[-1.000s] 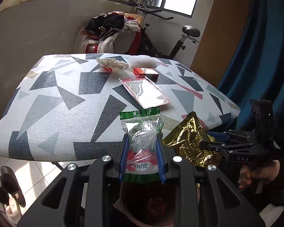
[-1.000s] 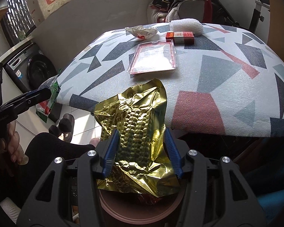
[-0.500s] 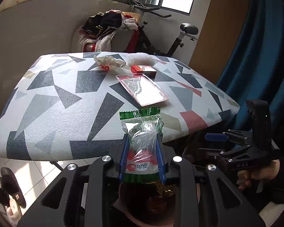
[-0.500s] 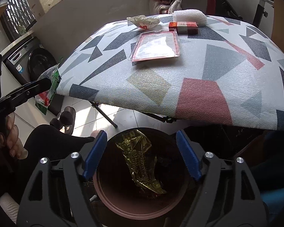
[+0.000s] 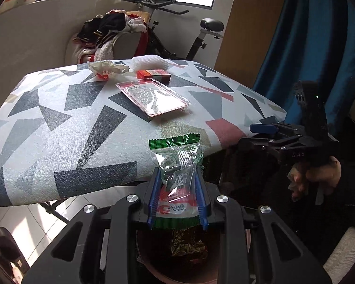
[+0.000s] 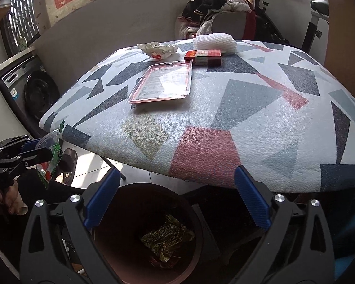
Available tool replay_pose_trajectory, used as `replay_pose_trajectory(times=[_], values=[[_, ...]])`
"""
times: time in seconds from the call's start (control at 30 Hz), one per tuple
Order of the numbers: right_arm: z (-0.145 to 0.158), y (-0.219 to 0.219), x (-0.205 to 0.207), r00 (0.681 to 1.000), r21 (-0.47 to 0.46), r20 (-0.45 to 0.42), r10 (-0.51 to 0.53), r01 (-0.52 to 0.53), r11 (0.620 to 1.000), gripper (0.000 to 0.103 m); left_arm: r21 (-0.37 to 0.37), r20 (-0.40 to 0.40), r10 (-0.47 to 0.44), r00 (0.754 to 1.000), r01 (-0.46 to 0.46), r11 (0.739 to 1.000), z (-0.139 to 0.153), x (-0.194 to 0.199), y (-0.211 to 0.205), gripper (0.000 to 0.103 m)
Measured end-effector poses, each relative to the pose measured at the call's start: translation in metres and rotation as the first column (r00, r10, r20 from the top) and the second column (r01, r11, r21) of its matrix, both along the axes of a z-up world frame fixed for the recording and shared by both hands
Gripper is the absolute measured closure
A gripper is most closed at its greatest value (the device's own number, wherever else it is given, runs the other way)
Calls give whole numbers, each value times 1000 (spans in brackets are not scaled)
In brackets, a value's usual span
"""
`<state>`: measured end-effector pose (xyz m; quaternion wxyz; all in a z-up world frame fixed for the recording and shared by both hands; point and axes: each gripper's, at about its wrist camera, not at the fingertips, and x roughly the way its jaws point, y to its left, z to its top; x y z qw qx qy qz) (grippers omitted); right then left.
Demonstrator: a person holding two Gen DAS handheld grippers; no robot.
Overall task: Collect trash
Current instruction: 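Drop the gold bag into the bin with the right while the left drops the plastic packet, then move both open grippers back over the ironing board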
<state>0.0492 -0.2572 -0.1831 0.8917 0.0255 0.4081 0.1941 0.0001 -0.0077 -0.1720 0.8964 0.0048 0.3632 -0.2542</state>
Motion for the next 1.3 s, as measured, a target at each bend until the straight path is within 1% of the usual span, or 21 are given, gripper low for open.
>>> replay_pose_trajectory(times=[0.13, 0.23, 0.33, 0.43, 0.47, 0.5, 0.57, 0.6, 0.8, 1.03, 1.3], values=[[-1, -12, 1, 999, 28, 2, -51, 51, 998, 7, 29, -10, -20, 1000, 20, 999, -7, 0, -8, 76], [-2, -20, 2, 997, 57, -12, -75, 75, 996, 7, 75, -27, -41, 999, 43, 996, -14, -1, -16, 75], [-3, -21, 1, 997, 61, -17, -81, 82, 995, 7, 109, -37, -58, 998, 62, 992, -19, -1, -23, 73], [-3, -17, 0, 997, 49, -15, -69, 70, 996, 7, 123, -35, -63, 997, 67, 990, -20, -2, -26, 64], [-3, -15, -1, 998, 44, -14, -65, 65, 997, 7, 126, -33, -60, 998, 64, 990, -20, -2, -26, 56], [-3, -14, -1, 998, 40, -14, -61, 62, 997, 7, 129, -31, -54, 998, 58, 990, -20, -2, -26, 45], [-4, -12, -2, 998, 33, -13, -56, 56, 998, 7, 136, -25, -36, 999, 39, 990, -20, 0, -24, 34], [-4, -12, -2, 998, 31, -13, -54, 54, 998, 7, 135, -24, -28, 999, 31, 990, -20, 0, -23, 30], [-4, -12, -3, 998, 24, -14, -59, 60, 998, 6, 141, -10, 47, 999, -45, 989, -17, 4, -14, 17], [-5, -13, -4, 998, 21, -16, -64, 64, 998, 6, 114, -2, 132, 991, -130, 985, -14, 6, 2, 13], [-7, -10, -3, 998, 7, -25, -64, 64, 998, 6, 100, -12, 176, 984, -174, 980, -14, 9, 10, 13]])
